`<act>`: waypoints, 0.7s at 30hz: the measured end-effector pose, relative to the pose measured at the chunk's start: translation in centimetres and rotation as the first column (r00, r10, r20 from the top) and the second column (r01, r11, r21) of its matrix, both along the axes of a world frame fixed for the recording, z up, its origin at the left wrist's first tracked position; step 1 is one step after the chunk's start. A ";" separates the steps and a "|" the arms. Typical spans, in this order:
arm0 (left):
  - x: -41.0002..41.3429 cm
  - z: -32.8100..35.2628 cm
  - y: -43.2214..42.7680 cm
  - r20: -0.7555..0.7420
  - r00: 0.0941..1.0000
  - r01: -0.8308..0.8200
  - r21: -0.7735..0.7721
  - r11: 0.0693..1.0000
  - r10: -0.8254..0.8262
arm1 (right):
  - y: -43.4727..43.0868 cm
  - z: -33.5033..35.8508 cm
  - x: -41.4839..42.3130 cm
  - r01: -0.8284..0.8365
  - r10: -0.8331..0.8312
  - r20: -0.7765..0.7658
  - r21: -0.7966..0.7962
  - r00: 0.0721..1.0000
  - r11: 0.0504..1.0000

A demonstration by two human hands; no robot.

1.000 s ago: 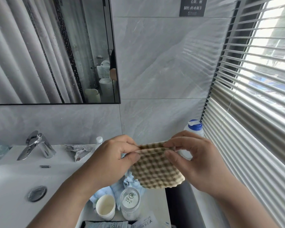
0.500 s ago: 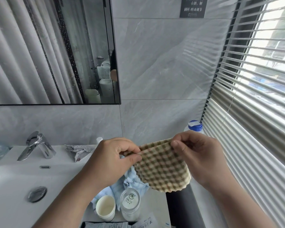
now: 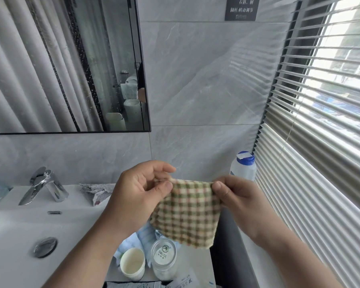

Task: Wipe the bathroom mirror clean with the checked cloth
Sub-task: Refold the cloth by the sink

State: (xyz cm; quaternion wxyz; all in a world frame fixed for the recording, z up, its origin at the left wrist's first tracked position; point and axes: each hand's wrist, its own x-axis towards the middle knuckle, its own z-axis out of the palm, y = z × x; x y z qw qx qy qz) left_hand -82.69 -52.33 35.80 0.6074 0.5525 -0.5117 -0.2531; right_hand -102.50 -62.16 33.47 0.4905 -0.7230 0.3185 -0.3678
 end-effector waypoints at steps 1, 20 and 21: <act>-0.1 0.0 -0.2 -0.021 1.000 -0.005 -0.007 1.000 0.005 | -0.1 -0.4 0.2 -0.034 0.031 0.043 0.064 0.999 0.997; -2.0 -3.3 -1.1 -0.662 0.749 0.223 0.304 0.926 0.037 | 0.4 -1.7 2.1 -0.004 -0.123 0.257 0.442 0.958 0.897; -2.0 -3.5 -1.2 -0.604 0.796 0.188 0.318 0.929 0.046 | 0.5 -1.7 2.0 -0.020 -0.110 0.269 0.438 0.957 0.899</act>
